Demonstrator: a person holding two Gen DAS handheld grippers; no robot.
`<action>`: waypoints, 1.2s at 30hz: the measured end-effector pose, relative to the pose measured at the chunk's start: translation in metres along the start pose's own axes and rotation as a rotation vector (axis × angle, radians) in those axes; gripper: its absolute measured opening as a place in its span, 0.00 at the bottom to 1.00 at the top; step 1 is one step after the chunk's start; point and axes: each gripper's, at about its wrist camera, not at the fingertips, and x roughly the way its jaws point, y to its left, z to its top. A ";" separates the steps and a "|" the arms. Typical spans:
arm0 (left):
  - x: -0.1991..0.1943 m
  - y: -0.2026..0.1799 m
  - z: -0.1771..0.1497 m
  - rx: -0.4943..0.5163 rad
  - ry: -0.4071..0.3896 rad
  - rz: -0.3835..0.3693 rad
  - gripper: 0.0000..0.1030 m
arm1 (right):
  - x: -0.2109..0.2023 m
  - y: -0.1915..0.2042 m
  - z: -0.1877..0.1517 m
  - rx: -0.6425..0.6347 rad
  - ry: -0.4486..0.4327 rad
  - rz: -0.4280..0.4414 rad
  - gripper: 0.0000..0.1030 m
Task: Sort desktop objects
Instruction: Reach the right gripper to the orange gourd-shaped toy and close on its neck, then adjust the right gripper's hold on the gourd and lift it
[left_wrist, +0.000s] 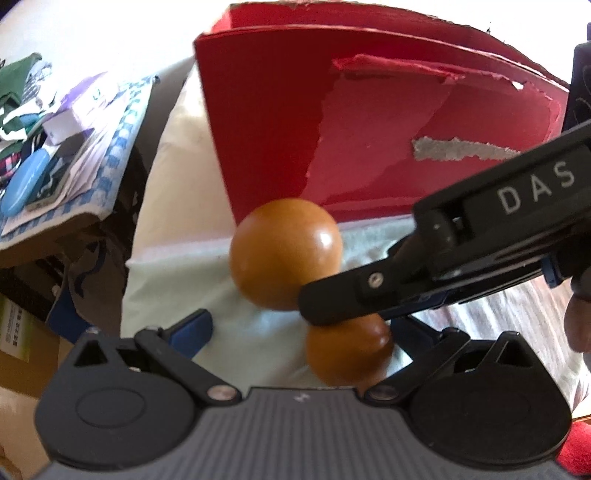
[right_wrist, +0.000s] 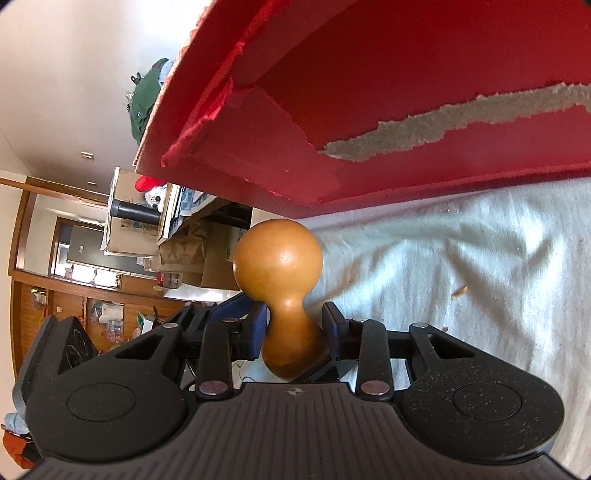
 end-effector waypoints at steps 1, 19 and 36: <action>0.000 -0.001 0.000 0.001 -0.006 0.000 1.00 | -0.002 -0.001 -0.001 -0.003 -0.009 -0.002 0.32; 0.005 -0.042 0.005 0.157 -0.028 -0.131 0.99 | -0.029 -0.019 -0.008 0.042 -0.102 -0.038 0.29; 0.004 0.005 0.017 -0.042 -0.005 -0.215 0.99 | -0.029 -0.016 0.004 -0.037 -0.115 -0.067 0.28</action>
